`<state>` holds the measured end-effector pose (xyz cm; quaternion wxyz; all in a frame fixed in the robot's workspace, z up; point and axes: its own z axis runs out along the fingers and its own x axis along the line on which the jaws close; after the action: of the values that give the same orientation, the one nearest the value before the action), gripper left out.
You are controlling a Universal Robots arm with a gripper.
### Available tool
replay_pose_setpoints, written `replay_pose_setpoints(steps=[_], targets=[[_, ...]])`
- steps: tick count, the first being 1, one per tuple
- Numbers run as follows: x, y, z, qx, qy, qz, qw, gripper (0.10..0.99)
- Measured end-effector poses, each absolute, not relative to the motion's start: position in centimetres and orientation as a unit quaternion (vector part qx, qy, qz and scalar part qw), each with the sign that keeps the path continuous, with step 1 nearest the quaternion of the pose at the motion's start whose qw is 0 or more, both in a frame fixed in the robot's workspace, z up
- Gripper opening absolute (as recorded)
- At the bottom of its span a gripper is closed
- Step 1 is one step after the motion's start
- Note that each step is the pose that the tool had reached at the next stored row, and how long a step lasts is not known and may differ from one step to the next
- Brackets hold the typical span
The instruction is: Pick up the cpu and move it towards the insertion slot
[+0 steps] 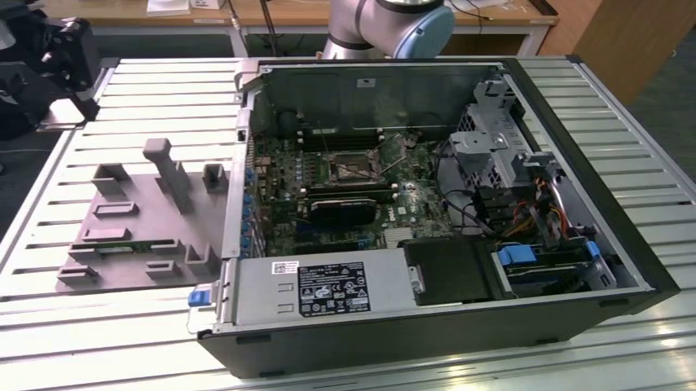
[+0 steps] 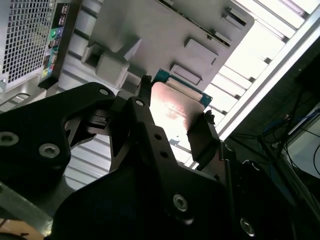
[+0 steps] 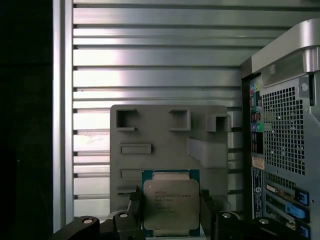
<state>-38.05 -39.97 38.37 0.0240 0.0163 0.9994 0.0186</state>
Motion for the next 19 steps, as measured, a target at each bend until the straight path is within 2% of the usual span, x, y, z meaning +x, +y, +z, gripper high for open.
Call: replay_pose_setpoints(steps=[19], targets=[[-31.9, -40.0, 38.4, 0.016, 0.999, 0.019, 0.024, 0.541]])
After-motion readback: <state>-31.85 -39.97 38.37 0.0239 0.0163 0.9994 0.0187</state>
